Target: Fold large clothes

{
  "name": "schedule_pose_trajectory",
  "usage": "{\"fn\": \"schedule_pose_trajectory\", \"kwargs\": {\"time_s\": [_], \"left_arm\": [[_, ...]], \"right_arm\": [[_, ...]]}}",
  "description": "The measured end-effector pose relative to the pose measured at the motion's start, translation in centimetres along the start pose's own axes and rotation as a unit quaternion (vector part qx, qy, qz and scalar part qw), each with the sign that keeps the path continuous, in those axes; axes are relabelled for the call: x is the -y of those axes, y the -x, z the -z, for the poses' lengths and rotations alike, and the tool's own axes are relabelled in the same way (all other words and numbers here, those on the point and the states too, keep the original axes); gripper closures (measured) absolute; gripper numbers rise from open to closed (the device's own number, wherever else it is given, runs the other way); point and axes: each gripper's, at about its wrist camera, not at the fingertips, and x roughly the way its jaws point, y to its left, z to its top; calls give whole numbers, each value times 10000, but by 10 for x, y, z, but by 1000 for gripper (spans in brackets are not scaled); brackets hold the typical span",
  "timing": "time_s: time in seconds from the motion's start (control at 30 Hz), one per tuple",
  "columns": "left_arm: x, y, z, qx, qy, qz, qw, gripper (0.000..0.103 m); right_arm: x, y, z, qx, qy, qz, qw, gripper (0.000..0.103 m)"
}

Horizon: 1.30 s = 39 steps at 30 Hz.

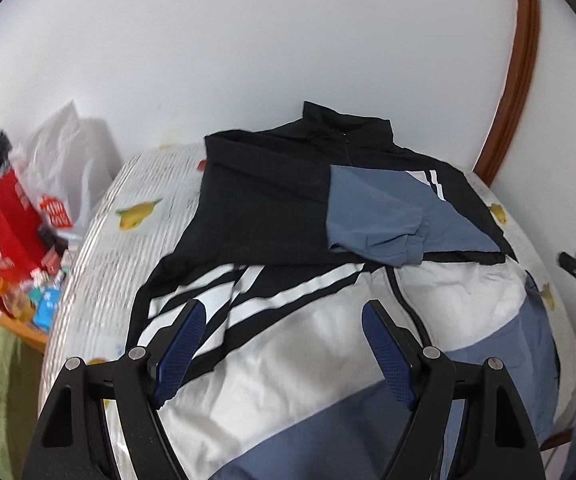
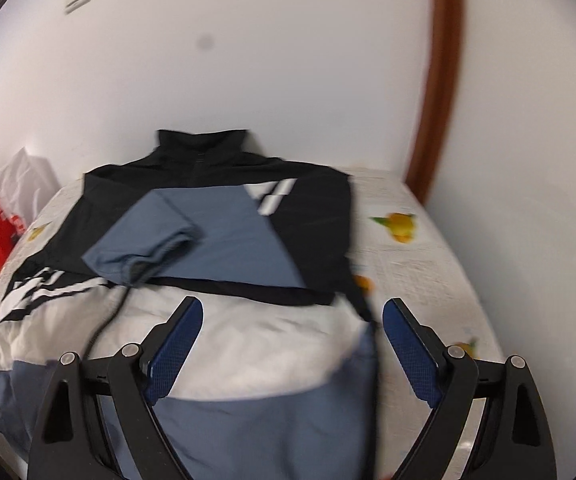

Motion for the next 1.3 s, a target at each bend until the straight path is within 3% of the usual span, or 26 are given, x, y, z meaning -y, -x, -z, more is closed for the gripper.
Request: {"fn": "schedule_pose_trajectory", "kwargs": {"time_s": [0.3,0.53,0.73,0.97,1.2,1.3], "left_arm": [[60,-30,-33,-210,-349,258,9988,24],[112,-69,-51,-304,-694,564,9955,24],[148,-118,-56,-567,-1049,734,9901,25],[156,-166,-51,-873,-1113,755,9871,45],[150,-191,-48,-934,-982,670,9885,50],[144,-188,-52,-922,-865,686,9896,77]], "right_arm": [[71,10,15,-21,-482,354,9982,16],[103,-8,16,-120,-661,283,9973,46],[111,-37,14,-186,-655,184,9975,48],[115,-66,21,-428,-686,59,9967,48],[116,-75,30,-539,-770,75,9955,48],[113,-76,30,-588,-770,78,9953,48]]}}
